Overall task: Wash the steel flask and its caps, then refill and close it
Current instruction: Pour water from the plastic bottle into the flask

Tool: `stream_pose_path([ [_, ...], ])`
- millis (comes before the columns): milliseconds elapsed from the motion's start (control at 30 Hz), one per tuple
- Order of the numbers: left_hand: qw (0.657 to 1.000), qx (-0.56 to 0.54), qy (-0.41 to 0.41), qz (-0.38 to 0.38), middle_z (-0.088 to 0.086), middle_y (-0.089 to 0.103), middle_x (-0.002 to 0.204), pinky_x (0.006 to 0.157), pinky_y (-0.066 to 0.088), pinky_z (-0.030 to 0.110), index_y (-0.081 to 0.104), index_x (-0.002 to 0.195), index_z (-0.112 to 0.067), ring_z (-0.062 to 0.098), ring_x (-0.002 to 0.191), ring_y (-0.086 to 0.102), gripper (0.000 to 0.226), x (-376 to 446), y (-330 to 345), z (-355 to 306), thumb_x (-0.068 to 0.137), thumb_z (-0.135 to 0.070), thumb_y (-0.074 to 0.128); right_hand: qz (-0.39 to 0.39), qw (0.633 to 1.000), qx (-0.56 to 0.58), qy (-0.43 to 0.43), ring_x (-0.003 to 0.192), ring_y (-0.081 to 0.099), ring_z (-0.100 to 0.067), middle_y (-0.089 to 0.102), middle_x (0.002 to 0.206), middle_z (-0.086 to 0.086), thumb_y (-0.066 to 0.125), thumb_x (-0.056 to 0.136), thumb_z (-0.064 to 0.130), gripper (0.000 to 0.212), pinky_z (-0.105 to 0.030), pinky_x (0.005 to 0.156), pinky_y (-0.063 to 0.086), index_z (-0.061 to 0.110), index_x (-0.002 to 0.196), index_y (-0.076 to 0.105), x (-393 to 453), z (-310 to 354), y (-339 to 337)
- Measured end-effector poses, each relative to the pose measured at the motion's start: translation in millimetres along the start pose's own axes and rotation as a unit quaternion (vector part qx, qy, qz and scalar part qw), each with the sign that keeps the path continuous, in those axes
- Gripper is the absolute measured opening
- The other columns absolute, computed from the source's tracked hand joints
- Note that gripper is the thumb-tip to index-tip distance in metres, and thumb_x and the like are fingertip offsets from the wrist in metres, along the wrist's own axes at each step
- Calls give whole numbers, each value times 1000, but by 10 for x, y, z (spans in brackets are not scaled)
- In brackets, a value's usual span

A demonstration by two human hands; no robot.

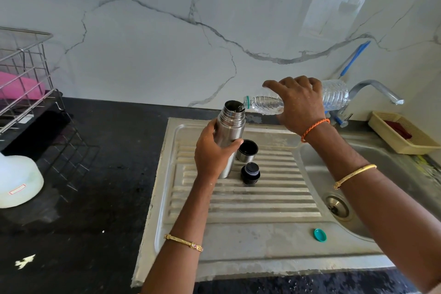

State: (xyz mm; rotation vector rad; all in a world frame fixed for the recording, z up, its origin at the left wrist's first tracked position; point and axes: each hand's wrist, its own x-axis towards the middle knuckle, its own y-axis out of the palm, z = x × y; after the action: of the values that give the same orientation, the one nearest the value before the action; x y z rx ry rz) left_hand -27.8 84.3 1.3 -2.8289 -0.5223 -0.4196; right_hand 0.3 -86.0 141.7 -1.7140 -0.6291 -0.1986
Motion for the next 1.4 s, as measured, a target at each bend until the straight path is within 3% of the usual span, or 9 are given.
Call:
stream_pose_path([
  [600,1000,-8,-9,-7,-11,66,109,79,50,25,59,120,-26,5,97,60,62,-21,1,-31,66,-35,87,-38,999,-12,-21,121,44,-41,60,122,-12,63,67,-7,68,-54,103,24,27,126,57,63,38,-59],
  [1400,1000,3,-15,-5,-10,66,112,79,50,23,59,122,-23,5,100,61,66,-10,17,1,64,-39,86,-71,995,-40,-64,119,46,-40,63,114,-11,61,67,-8,61,-55,107,20,27,116,64,211,58,-106],
])
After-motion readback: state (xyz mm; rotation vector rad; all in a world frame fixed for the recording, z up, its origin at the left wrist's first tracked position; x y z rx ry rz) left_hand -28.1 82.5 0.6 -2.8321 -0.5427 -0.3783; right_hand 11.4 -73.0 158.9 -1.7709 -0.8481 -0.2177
